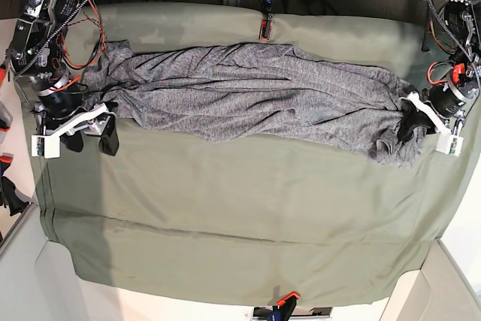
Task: Fold the T-shirt properly
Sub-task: 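Grasp the strip's end with the left gripper and lift it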
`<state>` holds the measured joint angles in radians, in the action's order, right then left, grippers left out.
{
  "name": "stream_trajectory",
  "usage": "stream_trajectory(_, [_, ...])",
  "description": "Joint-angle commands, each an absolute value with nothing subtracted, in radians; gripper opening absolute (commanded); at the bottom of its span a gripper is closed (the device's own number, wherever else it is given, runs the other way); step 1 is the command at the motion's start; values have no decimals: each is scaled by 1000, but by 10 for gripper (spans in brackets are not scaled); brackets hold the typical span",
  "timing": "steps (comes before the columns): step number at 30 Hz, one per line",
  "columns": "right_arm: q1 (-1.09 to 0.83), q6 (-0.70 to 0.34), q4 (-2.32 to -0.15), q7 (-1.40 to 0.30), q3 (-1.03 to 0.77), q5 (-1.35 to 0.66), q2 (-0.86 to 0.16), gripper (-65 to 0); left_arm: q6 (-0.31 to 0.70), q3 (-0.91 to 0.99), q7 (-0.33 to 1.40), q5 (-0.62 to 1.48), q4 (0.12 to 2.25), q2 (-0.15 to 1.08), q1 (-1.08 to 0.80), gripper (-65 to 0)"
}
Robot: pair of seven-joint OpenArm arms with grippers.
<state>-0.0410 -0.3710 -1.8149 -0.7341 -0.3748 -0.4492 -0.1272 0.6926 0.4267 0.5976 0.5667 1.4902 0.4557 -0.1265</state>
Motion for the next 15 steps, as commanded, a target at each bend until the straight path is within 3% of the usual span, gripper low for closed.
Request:
stream_trajectory(1, [-28,-375,-1832,-707,-377,-464,-136,-203,662,422,533,524,1506,498,-100,-650])
stream_trajectory(5, [-28,-375,-1832,-708,-377,-464,-135,-203,545,403,495,409,1507,549,-61,-650])
stream_trajectory(11, [-28,-375,-1832,-708,-378,-467,-135,-203,573,396,556,447,1638,564,-94,-650])
stream_trajectory(15, [-28,-375,-1832,-709,-377,-468,-135,-203,572,288,581,507,1799,559,-147,-650])
